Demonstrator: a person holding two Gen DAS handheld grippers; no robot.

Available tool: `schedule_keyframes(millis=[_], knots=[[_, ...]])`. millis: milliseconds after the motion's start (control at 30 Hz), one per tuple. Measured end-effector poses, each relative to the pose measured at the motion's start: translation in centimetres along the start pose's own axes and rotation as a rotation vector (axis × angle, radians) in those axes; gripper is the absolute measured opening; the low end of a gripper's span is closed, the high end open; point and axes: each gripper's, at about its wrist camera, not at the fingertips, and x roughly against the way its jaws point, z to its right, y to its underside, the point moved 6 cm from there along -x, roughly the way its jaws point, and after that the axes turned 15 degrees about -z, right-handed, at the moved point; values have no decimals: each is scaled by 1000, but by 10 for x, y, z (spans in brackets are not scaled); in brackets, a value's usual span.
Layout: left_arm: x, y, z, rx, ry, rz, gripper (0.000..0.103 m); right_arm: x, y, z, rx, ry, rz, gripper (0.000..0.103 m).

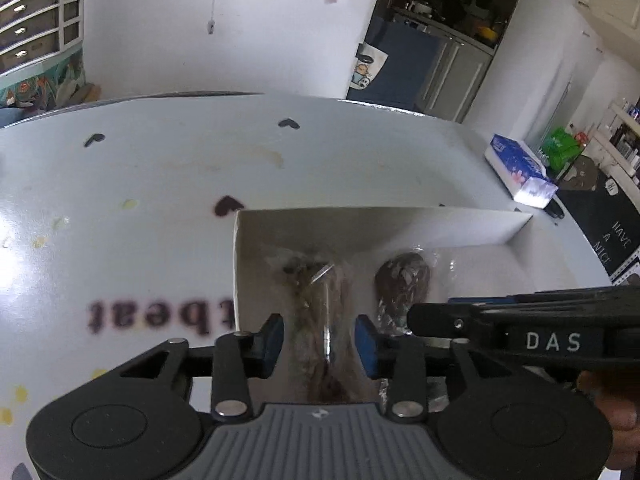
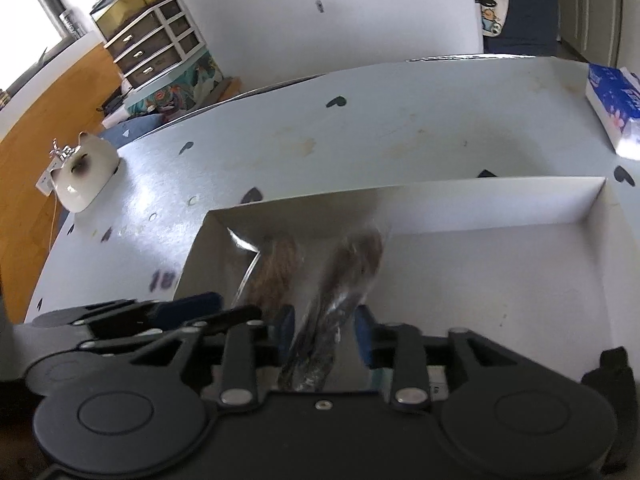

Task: Organize soft objects
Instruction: 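Carry both clear cord bags over the white tray, then lower both cord bags into the tray and open both tools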

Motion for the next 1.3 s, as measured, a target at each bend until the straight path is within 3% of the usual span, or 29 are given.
schedule_keyframes(millis=[100, 167, 267, 467, 667, 800, 1033, 1300], knots=[[7, 0, -1, 22, 36, 7, 47, 7, 0, 5, -19, -11, 17, 40], [13, -1, -1, 22, 39, 16, 45, 12, 0, 7, -28, -10, 25, 35], [19, -4, 3, 17, 66, 27, 13, 15, 1, 8, -36, -22, 28, 22], [10, -2, 8, -8, 63, -35, 7, 0, 3, 5, -17, -31, -10, 14], [-7, 4, -3, 19, 33, -95, 7, -16, 5, 8, -8, -10, -41, 14], [-10, 3, 2, -28, 6, -95, 8, -22, 7, 10, 11, -1, -42, 15], [-2, 1, -1, -3, 26, -91, 12, -9, 9, 9, 5, -3, -21, 15], [24, 0, 7, -3, 42, -47, 32, 23, 16, 2, 30, -5, 30, 16]])
